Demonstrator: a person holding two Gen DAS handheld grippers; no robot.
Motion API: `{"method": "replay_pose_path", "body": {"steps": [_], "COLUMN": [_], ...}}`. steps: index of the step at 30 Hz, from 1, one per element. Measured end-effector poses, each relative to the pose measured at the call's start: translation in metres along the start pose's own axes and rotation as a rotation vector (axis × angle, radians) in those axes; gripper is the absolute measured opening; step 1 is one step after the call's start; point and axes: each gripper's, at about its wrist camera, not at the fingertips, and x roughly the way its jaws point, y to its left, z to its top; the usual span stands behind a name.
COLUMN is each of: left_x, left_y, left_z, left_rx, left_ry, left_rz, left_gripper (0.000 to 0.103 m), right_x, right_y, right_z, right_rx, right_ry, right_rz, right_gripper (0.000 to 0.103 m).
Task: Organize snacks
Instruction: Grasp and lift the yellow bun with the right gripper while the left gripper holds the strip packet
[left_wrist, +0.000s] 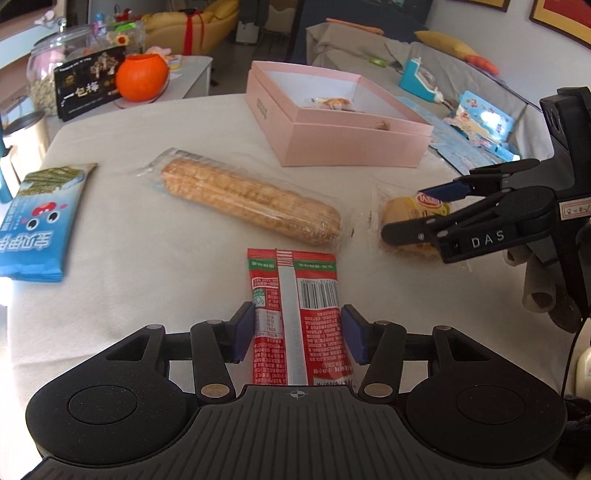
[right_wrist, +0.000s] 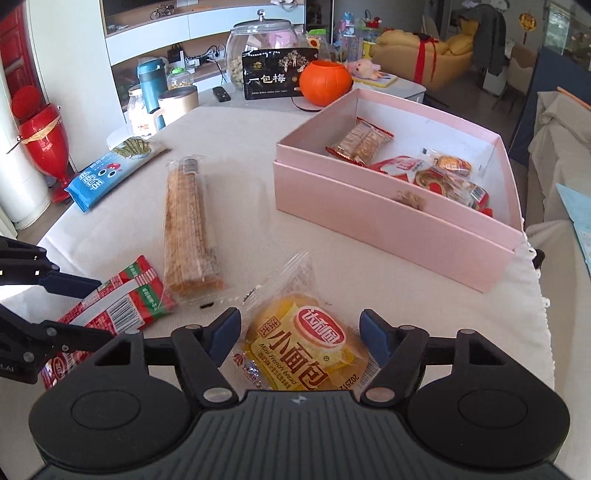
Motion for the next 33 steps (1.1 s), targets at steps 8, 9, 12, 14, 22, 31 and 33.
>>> {"method": "replay_pose_path", "body": {"steps": [8,9,12,14,22,31,33], "left_x": [0.015,0.017,0.019,0.019,0.029,0.033,0.033], "left_y": [-0.017,-0.017,-0.018,-0.018,-0.019,-0.018,-0.018], "left_z": [0.013,0.014,0.015,0.014,0.02,0.022,0.022], "left_rx": [0.032,0.034,0.037,0.035,0.041,0.049,0.056], "left_ry": [0.001,0.001,-0.002,-0.006,-0.044,-0.061,-0.062], "left_rz": [0.036,0.037,0.038,0.039,0.068,0.053,0.053], "left_gripper": [0.056,0.056,0.057,0.057,0.058,0.06,0.06], "right_x": [-0.005,-0.005,-0.005,-0.006,-0.027,-0.029,-0.03], "right_y": [-0.001,-0.002,-0.003,-0.005,-0.036,-0.024,-0.015], "right_z": [-0.01,-0.009,-0.012,-0.014,-0.023,-0.033,-0.033], "right_rx": [0.024,0.032,0.029,0.013,0.098,0.021,0.006], "right_ry": [0.033,0.038,0.036,0.026,-0.054,0.05,0.045], "right_rz": [0.046,0.062,0.062,0.021,-0.077,0.037,0.097], "right_gripper": [0.086,0.087,0.087,0.087,0.088,0.089,0.089]}}
